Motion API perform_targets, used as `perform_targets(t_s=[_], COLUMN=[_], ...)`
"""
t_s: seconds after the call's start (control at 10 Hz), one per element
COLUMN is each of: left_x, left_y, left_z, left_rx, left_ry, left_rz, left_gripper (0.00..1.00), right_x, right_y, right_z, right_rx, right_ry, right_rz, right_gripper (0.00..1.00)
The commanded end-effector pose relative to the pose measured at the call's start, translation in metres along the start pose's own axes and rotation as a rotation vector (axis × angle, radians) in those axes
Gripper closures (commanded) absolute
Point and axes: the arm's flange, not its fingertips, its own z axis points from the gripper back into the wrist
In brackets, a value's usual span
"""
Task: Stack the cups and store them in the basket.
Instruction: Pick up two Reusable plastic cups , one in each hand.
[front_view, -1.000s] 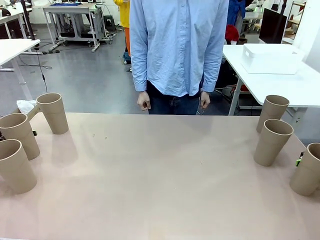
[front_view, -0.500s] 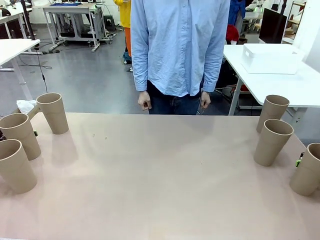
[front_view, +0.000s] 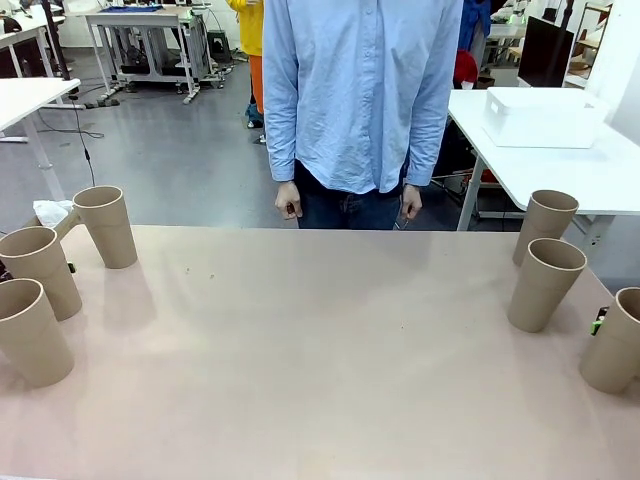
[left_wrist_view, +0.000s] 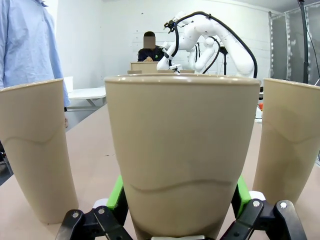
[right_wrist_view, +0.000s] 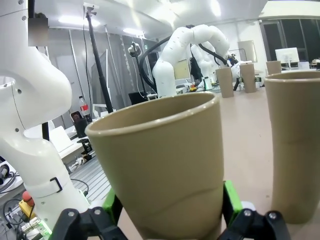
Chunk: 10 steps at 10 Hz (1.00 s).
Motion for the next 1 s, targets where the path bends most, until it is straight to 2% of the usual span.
perform_targets(t_s=[0.0,0.9], left_x=[0.001,0.001], left_y=[0.001,0.001], left_z=[-0.001,-0.001], left_rx=[0.016,0.016], left_ry=[-0.008,-0.008], left_rz=[-0.020,-0.020], left_gripper=[0.00,0.00], right_x=[0.003,-0.005], right_y=[-0.004,-0.004], right_z=[0.004,0.002], right_rx=[0.009,0.020], right_ry=[-0.025,-0.001], right_rz=[-0.019,0.029], right_gripper=[0.00,0.00])
